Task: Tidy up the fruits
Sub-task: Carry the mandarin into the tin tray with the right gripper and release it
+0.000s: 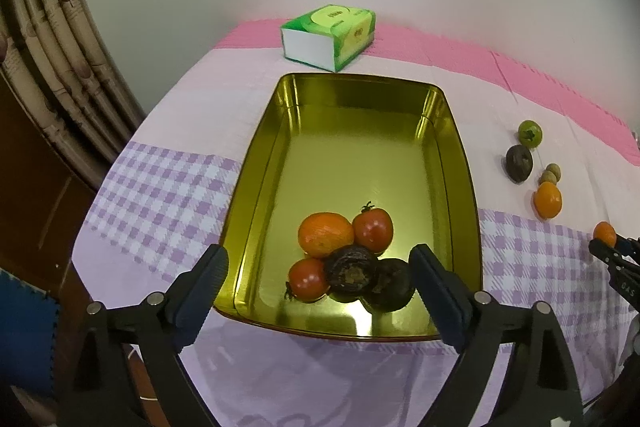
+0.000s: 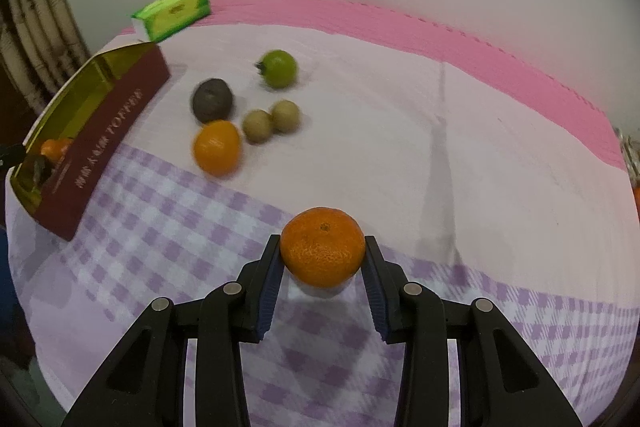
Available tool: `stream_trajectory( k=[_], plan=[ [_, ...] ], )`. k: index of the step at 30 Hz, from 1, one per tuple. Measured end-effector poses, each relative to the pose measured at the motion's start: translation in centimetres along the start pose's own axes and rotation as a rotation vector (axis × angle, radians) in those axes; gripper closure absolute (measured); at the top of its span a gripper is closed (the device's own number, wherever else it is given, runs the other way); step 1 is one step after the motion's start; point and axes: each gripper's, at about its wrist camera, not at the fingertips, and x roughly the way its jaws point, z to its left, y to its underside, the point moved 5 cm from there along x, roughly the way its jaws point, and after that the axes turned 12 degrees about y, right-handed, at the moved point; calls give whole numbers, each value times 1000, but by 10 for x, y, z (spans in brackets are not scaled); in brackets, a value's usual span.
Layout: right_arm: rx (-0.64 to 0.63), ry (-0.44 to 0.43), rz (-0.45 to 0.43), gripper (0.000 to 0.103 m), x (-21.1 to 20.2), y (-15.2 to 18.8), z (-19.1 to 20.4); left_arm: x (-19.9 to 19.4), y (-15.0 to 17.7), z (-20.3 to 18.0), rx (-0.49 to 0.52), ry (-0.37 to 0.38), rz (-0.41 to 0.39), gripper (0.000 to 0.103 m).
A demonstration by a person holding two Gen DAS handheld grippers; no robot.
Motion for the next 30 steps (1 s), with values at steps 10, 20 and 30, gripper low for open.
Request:
stream_trajectory(
  k=[10, 20, 30],
  plan=[
    [-116, -131, -70, 63, -31, -45, 80, -16, -2, 35, -108, -42, -46, 11],
    [-264, -246, -118, 63, -49, -73, 183, -26, 0, 73, -224, -95, -66, 11],
    [-368, -263, -103, 63, -38, -76, 246, -25, 1, 90, -277, -119, -66, 11]
  ],
)
